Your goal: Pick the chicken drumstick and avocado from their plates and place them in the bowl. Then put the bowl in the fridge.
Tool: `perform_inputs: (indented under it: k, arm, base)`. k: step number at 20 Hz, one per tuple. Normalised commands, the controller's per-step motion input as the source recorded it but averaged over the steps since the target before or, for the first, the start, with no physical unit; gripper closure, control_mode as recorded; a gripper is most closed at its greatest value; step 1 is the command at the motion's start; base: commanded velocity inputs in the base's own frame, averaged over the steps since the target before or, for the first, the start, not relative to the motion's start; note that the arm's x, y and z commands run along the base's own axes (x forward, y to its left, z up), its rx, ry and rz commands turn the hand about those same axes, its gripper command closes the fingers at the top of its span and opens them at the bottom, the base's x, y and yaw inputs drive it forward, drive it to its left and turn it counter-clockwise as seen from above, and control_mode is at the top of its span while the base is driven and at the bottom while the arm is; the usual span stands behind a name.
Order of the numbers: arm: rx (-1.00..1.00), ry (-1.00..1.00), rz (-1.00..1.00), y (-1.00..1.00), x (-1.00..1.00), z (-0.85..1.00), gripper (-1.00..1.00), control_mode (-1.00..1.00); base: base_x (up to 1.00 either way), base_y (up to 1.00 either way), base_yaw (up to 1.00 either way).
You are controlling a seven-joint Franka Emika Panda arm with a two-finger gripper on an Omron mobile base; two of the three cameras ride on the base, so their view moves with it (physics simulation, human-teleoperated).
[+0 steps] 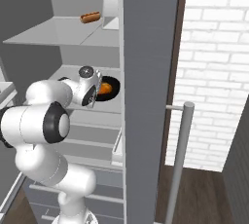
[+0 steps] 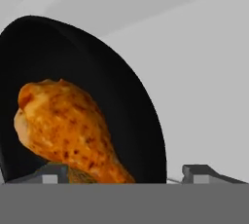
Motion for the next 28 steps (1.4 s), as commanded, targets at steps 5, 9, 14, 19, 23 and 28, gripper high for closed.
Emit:
perform_inputs:
  k: [5,9,14,19,23,28]
  arm:
    - [-0.01,-0.25,-0.01,0.01,-0.3,0.2,-1.0,-1.0]
    - [-0.04,-0.06,-0.01,0.0,-0.53,0.65,-1.0,-1.0]
    - [-0.09,0.13,0.01,0.0,-0.51,0.72,-1.0,-1.0]
    - [-0.28,0.16,0.12,0.0,-0.12,0.4,-1.0,-1.0]
    - [-0.22,0.05,0.44,-0.17,-0.07,0.0,-1.0,-1.0]
    - [-0.24,0.0,0.6,-0.05,-0.48,0.0,-1.0,-1.0]
  base:
    - [0.0,0.0,0.0]
    - [0.0,0.0,0.0]
    - [0.0,0.0,0.0]
    - [0.0,0.0,0.0]
    - [0.0,0.0,0.0]
    - [0.0,0.0,0.0]
